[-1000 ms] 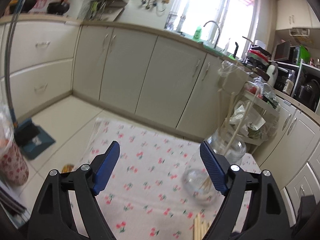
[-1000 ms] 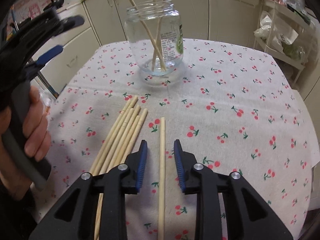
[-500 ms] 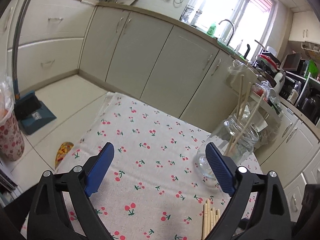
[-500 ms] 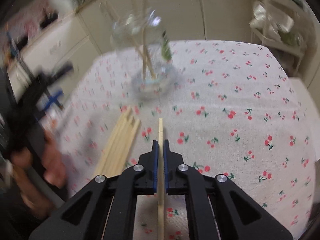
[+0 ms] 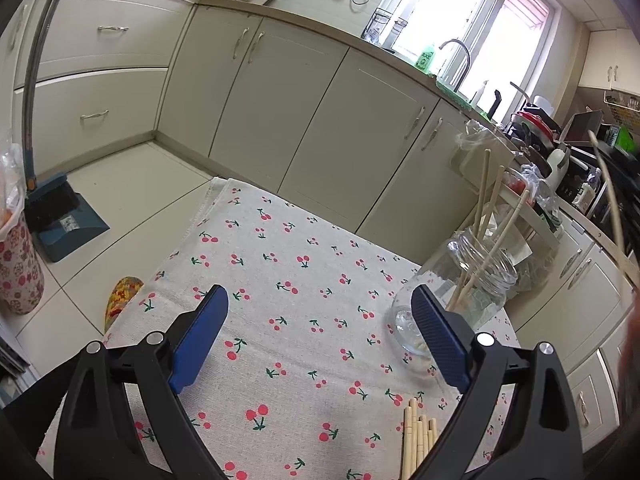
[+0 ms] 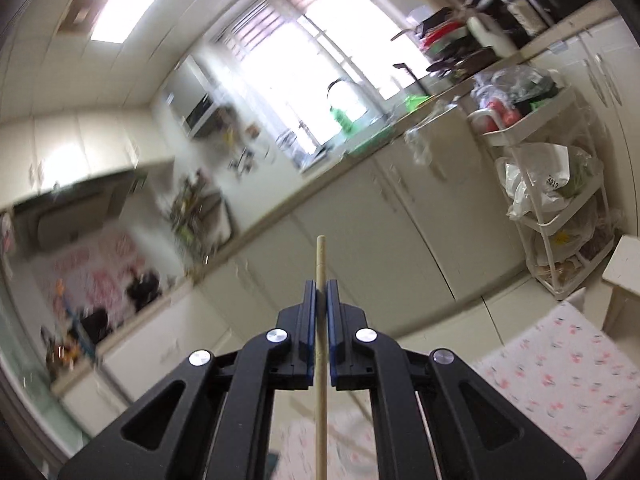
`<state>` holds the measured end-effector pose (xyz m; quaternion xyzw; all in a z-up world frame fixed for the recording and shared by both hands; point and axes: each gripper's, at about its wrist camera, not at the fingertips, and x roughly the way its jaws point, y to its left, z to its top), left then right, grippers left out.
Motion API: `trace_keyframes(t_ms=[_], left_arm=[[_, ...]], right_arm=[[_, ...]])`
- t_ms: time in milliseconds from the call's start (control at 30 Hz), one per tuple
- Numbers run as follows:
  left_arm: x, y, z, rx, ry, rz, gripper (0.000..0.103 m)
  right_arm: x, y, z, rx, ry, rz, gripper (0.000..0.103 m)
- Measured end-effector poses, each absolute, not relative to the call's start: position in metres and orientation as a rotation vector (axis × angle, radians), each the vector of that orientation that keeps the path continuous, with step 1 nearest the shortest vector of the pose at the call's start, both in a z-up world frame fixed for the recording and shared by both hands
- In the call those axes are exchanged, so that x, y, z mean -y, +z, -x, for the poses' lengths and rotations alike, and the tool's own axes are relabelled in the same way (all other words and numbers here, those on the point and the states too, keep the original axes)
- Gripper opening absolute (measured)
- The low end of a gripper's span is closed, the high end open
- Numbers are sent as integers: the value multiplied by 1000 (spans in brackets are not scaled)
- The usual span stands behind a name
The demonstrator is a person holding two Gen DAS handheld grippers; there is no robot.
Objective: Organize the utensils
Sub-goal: 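Lift the stick with the right tool and lower it into the jar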
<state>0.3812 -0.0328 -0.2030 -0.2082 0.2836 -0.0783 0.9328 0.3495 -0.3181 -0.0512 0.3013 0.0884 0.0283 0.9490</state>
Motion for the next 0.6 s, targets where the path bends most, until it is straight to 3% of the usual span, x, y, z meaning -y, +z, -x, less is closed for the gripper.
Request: trace_keyframes(t_ms=[600], left_arm=[[30, -213, -391, -630, -176, 500, 89]], right_arm=[[301, -97, -408, -99, -141, -415, 6]])
